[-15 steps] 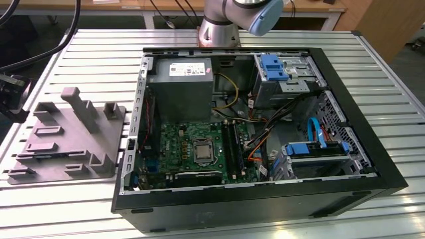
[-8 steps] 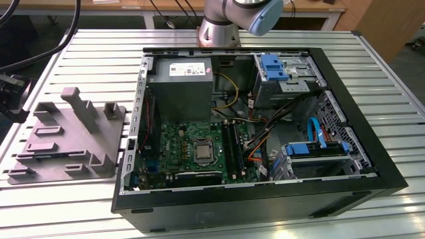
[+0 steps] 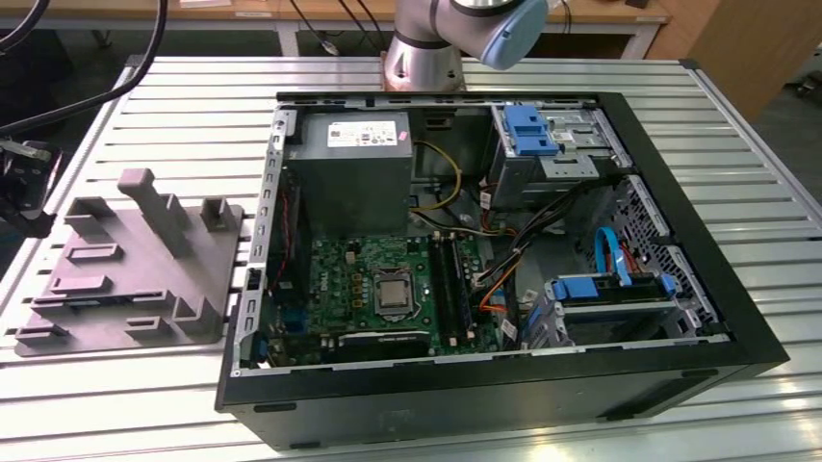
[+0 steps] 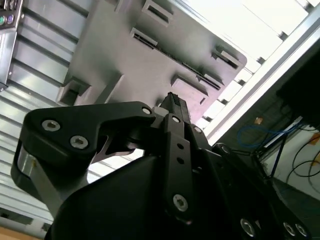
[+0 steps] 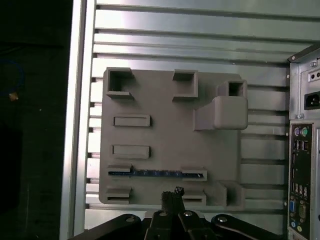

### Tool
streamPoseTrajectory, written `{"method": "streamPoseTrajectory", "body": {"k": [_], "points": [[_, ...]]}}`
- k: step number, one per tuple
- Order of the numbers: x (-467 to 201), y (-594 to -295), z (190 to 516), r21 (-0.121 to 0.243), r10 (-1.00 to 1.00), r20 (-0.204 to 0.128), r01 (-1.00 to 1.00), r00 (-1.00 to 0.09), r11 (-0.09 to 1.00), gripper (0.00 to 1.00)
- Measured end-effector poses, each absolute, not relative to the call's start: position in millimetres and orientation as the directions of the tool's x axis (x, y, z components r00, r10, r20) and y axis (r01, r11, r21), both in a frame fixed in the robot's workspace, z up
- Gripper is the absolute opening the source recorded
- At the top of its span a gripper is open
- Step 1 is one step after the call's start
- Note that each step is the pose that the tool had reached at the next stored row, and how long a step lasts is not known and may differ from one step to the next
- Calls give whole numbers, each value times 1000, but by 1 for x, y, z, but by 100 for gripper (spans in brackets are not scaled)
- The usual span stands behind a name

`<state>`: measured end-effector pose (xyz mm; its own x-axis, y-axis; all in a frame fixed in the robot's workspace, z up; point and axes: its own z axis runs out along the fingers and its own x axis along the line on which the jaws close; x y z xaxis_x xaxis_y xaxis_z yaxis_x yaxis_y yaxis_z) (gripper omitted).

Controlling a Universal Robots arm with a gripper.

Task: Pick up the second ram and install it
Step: 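Pick up the second ram and move it above second insertion slot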

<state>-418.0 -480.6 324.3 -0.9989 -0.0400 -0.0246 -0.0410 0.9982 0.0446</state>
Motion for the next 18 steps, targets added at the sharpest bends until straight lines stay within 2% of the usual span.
{"method": "streamPoseTrajectory", "body": {"k": [18], "points": [[-418, -481, 322, 45, -359, -24, -360, -933, 932, 10]]}}
